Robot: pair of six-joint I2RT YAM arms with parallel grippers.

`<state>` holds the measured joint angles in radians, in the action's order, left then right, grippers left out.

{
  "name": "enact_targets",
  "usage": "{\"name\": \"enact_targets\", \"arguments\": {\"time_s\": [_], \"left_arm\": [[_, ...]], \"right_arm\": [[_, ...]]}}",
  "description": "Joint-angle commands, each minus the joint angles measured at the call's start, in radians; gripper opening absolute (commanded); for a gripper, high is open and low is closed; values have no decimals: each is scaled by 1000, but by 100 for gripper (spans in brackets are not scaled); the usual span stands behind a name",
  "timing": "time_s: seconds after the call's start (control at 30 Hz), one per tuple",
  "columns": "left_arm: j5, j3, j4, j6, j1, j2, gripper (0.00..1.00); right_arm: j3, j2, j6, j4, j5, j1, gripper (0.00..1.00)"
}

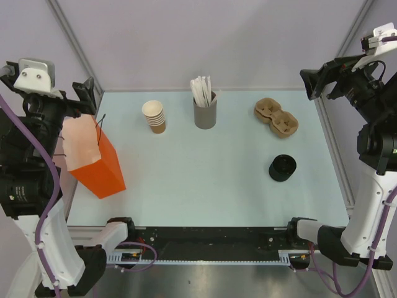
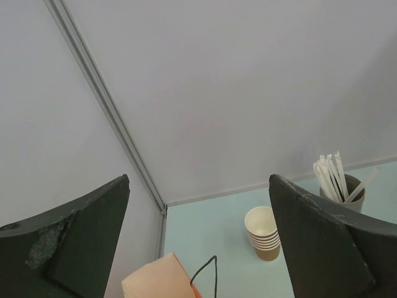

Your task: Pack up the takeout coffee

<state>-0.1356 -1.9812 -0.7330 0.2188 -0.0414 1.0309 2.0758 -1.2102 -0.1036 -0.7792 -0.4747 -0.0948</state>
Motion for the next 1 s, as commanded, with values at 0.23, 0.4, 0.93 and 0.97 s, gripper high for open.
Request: {"name": "enact_targets", "arguments": {"time_s": [0.23,0.4,0.93,0.97], "left_arm": [[-41,4,-2,-9,5,0,99],[-56,13,-3,-7,5,-2,99],[-196,51,-23,56,6,3,99],[-199,51,-26,57,6,4,100]], "right_arm": [[6,14,15,49,-5,-8,100],[-6,14,2,51,-53,-10,100],[-112,26,-53,77,-91,-5,100],[-131,26,-59,75,-87,-3,100]]}}
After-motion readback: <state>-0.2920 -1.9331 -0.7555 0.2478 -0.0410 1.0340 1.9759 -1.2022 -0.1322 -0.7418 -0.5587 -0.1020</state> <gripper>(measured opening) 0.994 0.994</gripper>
